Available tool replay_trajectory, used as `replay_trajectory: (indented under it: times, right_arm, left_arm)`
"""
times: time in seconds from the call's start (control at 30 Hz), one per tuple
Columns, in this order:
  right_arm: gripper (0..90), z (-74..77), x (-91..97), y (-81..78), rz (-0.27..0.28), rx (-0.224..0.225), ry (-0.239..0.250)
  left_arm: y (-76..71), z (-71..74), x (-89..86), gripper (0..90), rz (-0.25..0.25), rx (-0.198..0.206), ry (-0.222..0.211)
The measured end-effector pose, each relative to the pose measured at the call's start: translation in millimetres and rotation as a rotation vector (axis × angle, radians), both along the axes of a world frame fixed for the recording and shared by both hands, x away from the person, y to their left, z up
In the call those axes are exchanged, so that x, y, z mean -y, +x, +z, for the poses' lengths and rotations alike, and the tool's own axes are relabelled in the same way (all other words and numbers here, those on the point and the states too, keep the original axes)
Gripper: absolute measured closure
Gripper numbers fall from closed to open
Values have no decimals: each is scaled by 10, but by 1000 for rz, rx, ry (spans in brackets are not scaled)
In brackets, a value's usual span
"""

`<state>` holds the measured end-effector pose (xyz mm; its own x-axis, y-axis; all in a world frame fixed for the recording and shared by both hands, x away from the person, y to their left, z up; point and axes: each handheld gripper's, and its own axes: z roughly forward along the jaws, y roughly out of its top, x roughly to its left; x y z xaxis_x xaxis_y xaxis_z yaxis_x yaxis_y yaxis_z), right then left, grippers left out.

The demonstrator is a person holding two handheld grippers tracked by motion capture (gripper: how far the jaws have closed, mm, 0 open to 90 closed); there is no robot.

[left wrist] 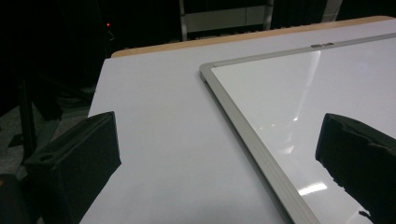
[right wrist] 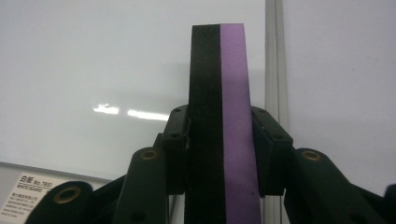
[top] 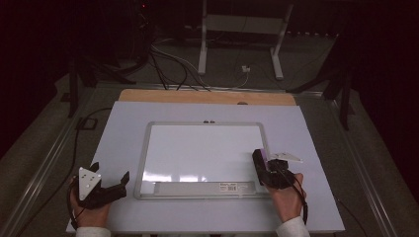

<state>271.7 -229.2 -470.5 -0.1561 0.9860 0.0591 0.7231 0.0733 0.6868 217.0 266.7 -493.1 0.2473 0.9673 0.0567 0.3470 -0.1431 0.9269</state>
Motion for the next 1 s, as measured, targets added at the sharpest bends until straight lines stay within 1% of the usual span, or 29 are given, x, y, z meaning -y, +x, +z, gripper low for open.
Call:
replay_trajectory:
  times: [0.13,0.27,0.43,0.6,0.73,0.83,0.9,1.0]
  right_arm:
    - [631,-40,28,-26,-12,-14,-11]
    - [631,-79,50,-51,-23,-28,-12]
    - [630,-114,37,-61,-33,-47,-18]
    - [628,-127,-7,-67,-36,-41,-46]
    - [617,-129,6,-61,-34,-45,-34]
    - [527,-149,16,-46,-22,-39,-20]
    - [452,-152,11,-45,-14,-17,-30]
    - [342,-120,16,-37,-5,9,-4]
  left_arm:
    - [-2,2,2,6,0,0,0]
    - [-2,3,1,6,0,-1,0]
    - [-1,3,-1,6,0,0,-2]
    - [-3,4,-2,6,1,0,-2]
    - [-5,5,-2,6,0,-1,-1]
    - [-4,4,-2,6,1,0,-2]
    - [-2,3,-5,6,2,1,-2]
    - [-1,1,-5,6,1,-1,-2]
